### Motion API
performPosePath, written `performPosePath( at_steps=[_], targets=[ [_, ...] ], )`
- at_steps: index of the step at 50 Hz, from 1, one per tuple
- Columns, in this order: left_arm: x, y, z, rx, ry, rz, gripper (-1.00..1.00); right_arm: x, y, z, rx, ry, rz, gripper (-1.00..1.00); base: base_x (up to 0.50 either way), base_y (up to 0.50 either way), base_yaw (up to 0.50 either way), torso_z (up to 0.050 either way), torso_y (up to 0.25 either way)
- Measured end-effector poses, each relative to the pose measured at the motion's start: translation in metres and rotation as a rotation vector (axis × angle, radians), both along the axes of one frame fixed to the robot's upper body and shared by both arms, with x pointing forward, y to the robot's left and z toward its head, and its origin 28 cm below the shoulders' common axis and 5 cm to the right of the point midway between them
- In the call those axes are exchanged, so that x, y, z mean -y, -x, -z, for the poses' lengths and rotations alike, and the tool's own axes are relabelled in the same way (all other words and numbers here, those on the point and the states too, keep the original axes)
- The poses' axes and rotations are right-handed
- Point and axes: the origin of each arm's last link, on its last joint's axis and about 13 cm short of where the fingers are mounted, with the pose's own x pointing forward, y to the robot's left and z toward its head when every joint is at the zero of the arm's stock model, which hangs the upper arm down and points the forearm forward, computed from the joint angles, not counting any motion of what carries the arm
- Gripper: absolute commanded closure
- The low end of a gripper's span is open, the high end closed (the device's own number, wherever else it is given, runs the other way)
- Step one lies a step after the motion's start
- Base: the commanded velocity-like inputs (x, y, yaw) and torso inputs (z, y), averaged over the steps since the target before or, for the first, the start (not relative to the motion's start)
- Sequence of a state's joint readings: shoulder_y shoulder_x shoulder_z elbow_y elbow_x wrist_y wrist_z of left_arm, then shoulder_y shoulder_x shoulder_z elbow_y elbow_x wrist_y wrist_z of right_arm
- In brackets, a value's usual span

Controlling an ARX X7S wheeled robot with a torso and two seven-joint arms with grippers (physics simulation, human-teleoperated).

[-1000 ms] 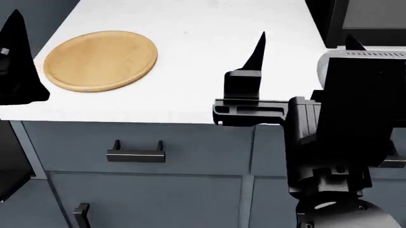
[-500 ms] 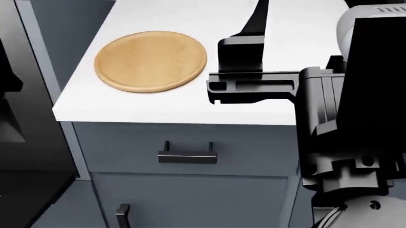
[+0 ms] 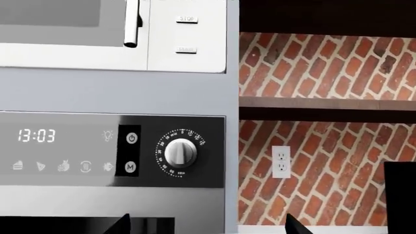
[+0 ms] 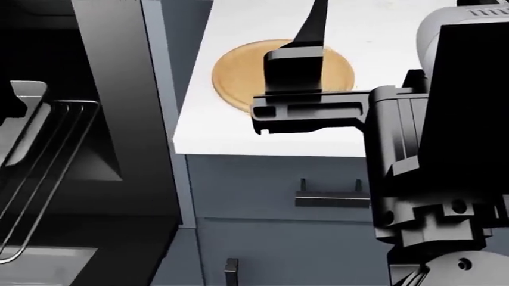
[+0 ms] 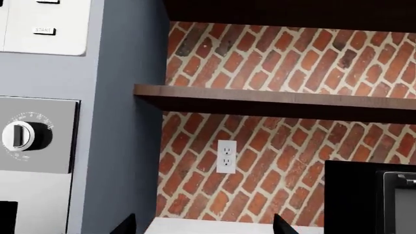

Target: Pick the fish from the oven and place it on the plate on the counter.

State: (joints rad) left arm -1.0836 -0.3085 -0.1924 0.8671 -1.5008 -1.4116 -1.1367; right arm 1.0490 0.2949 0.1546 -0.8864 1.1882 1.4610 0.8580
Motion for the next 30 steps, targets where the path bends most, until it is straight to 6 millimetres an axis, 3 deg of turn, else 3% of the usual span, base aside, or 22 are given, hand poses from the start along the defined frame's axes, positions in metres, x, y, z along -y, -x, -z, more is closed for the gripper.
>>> performPosePath(
  at_steps=[30],
  targets=[
    [0.0012,0.0012,0.0004,0.001,0.0,0.003,-1.0,-0.0009,0.0005,0.0005,0.0,-0.004,-0.016,-1.0,0.0,0.5,0.0,0.0,0.0]
  ],
)
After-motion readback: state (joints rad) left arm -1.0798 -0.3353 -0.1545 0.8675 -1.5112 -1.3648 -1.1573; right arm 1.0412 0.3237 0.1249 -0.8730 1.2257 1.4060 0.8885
